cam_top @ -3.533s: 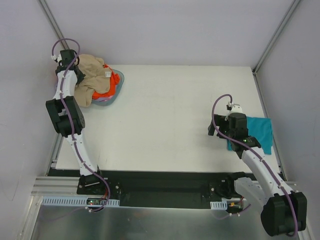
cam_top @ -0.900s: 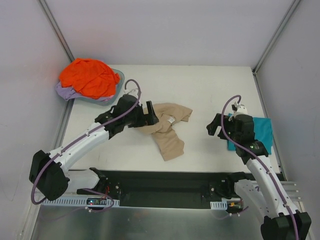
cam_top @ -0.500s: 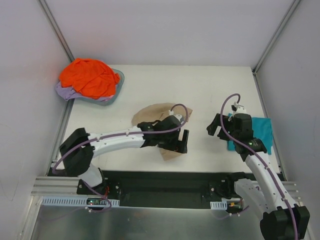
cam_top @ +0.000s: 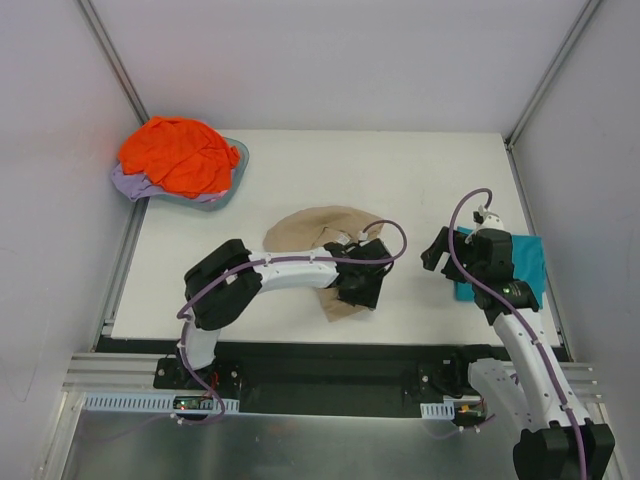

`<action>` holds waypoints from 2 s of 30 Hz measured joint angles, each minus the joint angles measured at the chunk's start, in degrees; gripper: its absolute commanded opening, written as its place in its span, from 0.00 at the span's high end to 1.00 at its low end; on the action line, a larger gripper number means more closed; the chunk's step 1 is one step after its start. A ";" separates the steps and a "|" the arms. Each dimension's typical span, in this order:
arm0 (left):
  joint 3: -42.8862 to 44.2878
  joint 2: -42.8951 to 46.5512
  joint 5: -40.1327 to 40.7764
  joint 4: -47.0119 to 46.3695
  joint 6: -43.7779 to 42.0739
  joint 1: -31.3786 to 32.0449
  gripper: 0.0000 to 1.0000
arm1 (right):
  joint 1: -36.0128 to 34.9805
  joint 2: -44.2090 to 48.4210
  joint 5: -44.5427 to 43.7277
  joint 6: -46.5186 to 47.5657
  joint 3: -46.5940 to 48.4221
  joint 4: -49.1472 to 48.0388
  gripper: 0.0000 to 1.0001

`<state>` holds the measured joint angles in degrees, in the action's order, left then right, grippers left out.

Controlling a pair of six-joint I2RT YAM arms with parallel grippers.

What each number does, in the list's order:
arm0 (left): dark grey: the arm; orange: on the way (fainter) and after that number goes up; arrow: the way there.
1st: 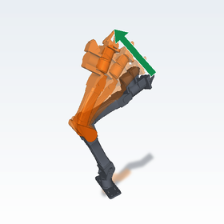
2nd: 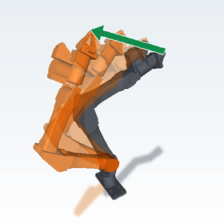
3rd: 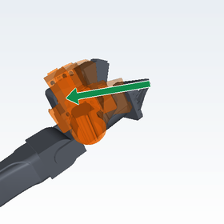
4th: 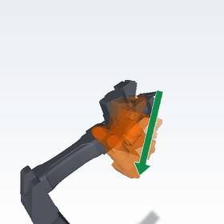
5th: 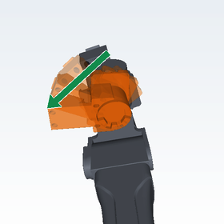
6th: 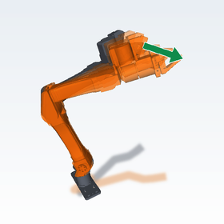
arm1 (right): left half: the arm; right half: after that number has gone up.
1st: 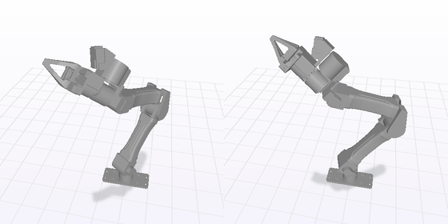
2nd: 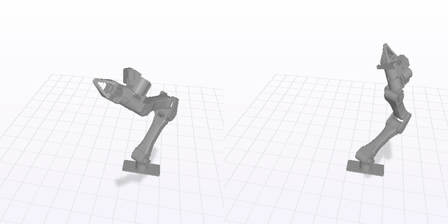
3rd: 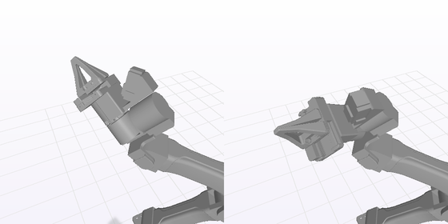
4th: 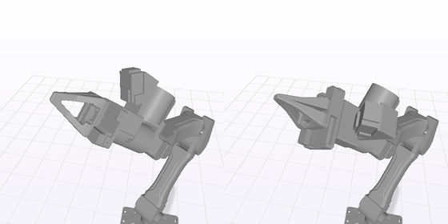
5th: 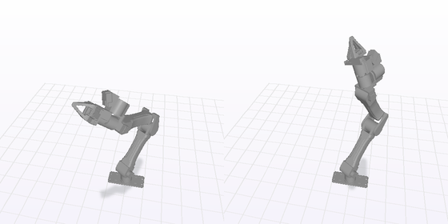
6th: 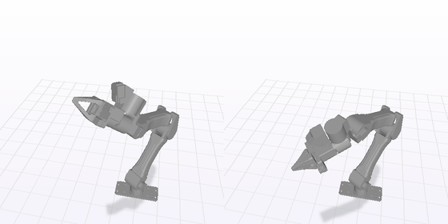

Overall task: Fold and stack the t-shirts
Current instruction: Move the tshirt to the center of the board, then flatten out the tshirt

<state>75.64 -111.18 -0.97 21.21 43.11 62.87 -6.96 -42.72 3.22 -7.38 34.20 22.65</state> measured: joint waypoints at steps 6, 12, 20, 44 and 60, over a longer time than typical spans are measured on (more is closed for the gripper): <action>4.50 -2.99 4.90 5.31 0.33 0.94 0.67 | 0.42 -0.85 0.04 0.02 0.00 0.33 0.03; 5.81 -3.89 6.40 7.65 0.44 0.96 0.73 | 0.68 -1.07 0.07 0.02 0.00 0.37 0.03; 8.66 -5.81 7.52 10.71 0.39 1.25 0.78 | 0.96 -1.07 0.17 0.07 0.00 0.37 0.03; 15.54 -10.60 18.21 21.64 1.92 4.28 1.00 | 1.64 -1.07 0.00 0.55 0.00 0.83 0.03; -2.95 26.91 33.68 27.43 3.37 -0.98 1.00 | 1.86 -10.84 5.25 0.90 2.19 -0.92 0.03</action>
<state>72.69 -84.27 32.71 48.64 46.48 61.89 -5.10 -53.56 8.47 -6.48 36.38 21.74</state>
